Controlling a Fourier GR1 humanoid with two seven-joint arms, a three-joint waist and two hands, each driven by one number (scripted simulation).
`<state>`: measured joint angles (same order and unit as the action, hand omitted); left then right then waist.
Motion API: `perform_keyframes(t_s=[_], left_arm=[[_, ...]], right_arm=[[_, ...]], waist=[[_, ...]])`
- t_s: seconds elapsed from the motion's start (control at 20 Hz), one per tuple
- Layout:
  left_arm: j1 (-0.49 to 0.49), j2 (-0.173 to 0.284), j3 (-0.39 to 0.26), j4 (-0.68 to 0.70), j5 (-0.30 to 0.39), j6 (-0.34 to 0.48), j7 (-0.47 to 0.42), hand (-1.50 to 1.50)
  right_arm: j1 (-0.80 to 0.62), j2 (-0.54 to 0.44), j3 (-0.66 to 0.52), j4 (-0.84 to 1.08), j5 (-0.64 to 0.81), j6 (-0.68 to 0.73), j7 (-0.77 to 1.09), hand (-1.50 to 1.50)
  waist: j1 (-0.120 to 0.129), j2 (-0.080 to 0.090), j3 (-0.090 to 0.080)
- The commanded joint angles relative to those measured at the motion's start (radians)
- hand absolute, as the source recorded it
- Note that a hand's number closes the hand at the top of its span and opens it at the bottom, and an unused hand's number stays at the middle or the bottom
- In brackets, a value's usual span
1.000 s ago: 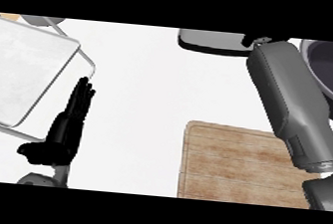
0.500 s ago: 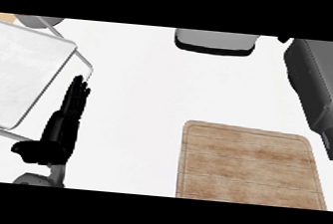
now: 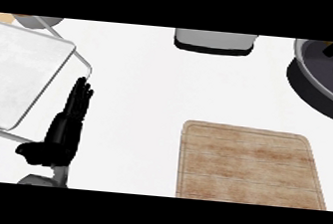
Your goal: Pick the squash from the cutting board and place it in the pot
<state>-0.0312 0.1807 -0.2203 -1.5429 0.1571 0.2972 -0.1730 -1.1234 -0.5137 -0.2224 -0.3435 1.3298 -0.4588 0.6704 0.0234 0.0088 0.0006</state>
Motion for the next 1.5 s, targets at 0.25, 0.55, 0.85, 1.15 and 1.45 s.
perform_keyframes(t_s=[0.25, 0.55, 0.85, 1.15, 1.45], left_arm=[[-0.023, 0.005, 0.031, 0.030, 0.011, -0.043, -0.017, 0.00], [-0.024, -0.015, 0.011, 0.013, -0.019, -0.022, 0.002, 0.00], [-0.008, -0.019, 0.005, -0.030, -0.006, -0.030, 0.028, 0.00], [-0.031, -0.019, 0.023, 0.008, -0.018, -0.026, 0.015, 0.00], [-0.015, -0.014, 0.035, 0.012, -0.014, -0.031, -0.005, 0.00]], right_arm=[[0.091, -0.114, -0.128, 0.114, -0.144, -0.002, -0.237, 1.50], [0.151, -0.142, -0.175, 0.187, -0.183, 0.006, -0.255, 1.50], [0.158, -0.197, -0.240, 0.249, -0.246, 0.132, -0.156, -1.50], [0.236, -0.159, -0.365, 0.154, -0.397, 0.034, -0.471, -1.50], [0.222, -0.112, -0.562, 0.013, -0.620, -0.138, -0.691, -1.50]], waist=[[0.009, 0.007, 0.001], [0.024, 0.013, 0.003], [0.034, 0.014, 0.004], [0.015, 0.011, 0.005], [0.002, 0.008, 0.007]])
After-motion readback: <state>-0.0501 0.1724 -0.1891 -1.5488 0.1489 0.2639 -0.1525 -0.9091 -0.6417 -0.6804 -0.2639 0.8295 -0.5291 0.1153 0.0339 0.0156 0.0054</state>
